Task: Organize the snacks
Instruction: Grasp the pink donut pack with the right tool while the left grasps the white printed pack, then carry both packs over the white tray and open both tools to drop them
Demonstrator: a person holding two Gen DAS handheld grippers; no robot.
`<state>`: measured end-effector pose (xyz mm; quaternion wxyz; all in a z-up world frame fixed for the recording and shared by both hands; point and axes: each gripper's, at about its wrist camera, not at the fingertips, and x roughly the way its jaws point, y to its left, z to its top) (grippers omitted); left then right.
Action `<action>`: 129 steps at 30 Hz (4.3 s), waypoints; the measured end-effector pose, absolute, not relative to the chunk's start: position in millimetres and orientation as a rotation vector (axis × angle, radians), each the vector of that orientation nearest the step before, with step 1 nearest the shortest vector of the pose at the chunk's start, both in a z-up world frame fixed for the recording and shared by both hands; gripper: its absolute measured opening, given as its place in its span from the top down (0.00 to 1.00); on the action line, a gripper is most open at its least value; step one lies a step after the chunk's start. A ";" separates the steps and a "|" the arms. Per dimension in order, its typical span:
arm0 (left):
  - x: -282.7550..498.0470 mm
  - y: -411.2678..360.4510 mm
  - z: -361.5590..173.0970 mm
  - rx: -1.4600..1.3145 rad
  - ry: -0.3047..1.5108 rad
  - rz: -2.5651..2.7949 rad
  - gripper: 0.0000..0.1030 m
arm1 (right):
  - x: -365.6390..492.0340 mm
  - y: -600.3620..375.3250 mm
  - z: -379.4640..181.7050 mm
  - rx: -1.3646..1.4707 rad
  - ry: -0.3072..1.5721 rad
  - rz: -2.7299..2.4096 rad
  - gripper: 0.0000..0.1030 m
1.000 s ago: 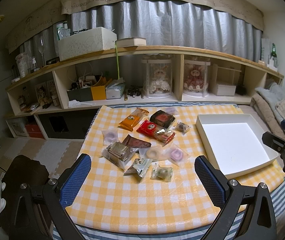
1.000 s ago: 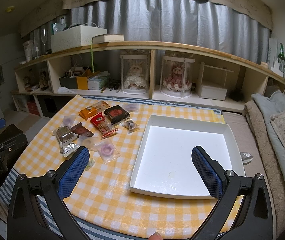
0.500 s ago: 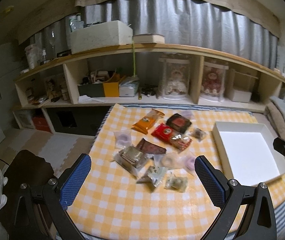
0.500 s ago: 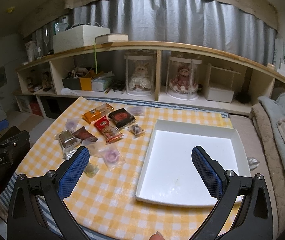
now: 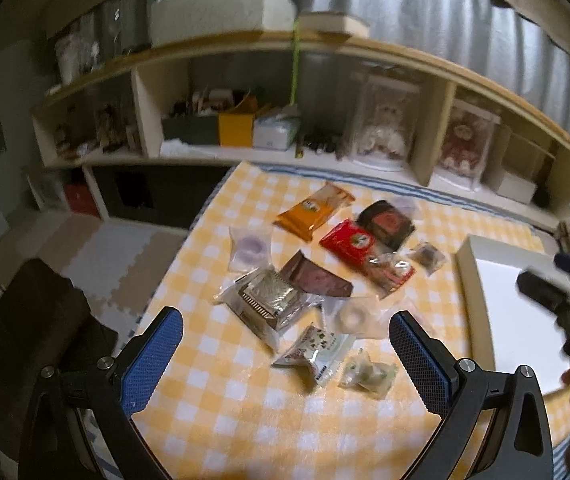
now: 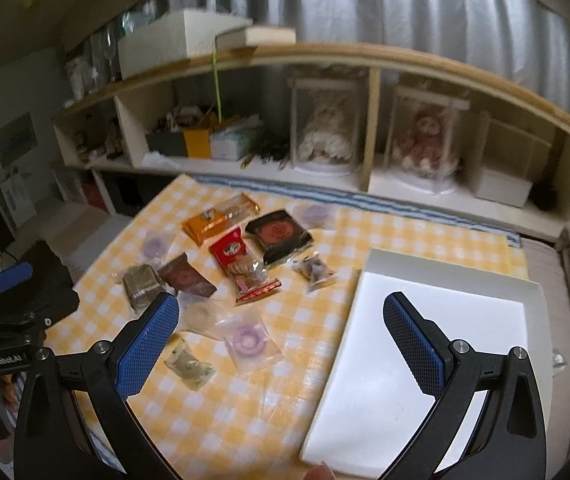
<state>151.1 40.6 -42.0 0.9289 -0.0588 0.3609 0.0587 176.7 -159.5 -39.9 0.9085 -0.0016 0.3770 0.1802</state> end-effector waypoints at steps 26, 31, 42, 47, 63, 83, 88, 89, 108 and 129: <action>280.5 95.3 -129.2 -0.484 1.028 -0.185 0.22 | 220.5 -85.4 -191.2 -0.225 1.099 0.602 0.38; 297.8 93.7 -151.4 -0.434 1.088 -0.198 0.27 | 221.4 -91.0 -191.5 -0.198 1.109 0.595 0.46; 293.6 75.6 -176.6 -0.289 1.246 -0.218 0.36 | 220.7 -114.5 -176.5 -0.063 1.137 0.564 0.50; 286.0 66.2 -170.0 -0.240 1.268 -0.185 0.46 | 219.5 -124.7 -166.4 -0.016 1.130 0.545 0.50; 232.9 41.9 -86.6 -0.186 1.015 -0.152 0.63 | 206.4 -157.0 -108.2 0.100 1.006 0.483 0.50; 164.0 -62.0 -1.7 -0.104 0.813 -0.335 0.63 | 141.6 -277.1 -38.5 0.270 0.864 0.255 0.49; 169.8 -98.1 -5.0 -0.102 0.824 -0.380 0.63 | 129.6 -307.9 -37.8 0.278 0.859 0.182 0.49; 173.7 -105.4 -8.2 -0.104 0.831 -0.388 0.63 | 127.6 -314.4 -39.7 0.282 0.862 0.165 0.49; 266.0 -202.3 -112.2 -0.064 1.080 -0.391 0.61 | 153.7 -354.9 -109.2 0.350 1.077 0.076 0.46; 276.7 -189.4 -134.7 0.008 1.104 -0.347 0.00 | 155.6 -370.3 -124.6 0.306 1.133 0.001 0.00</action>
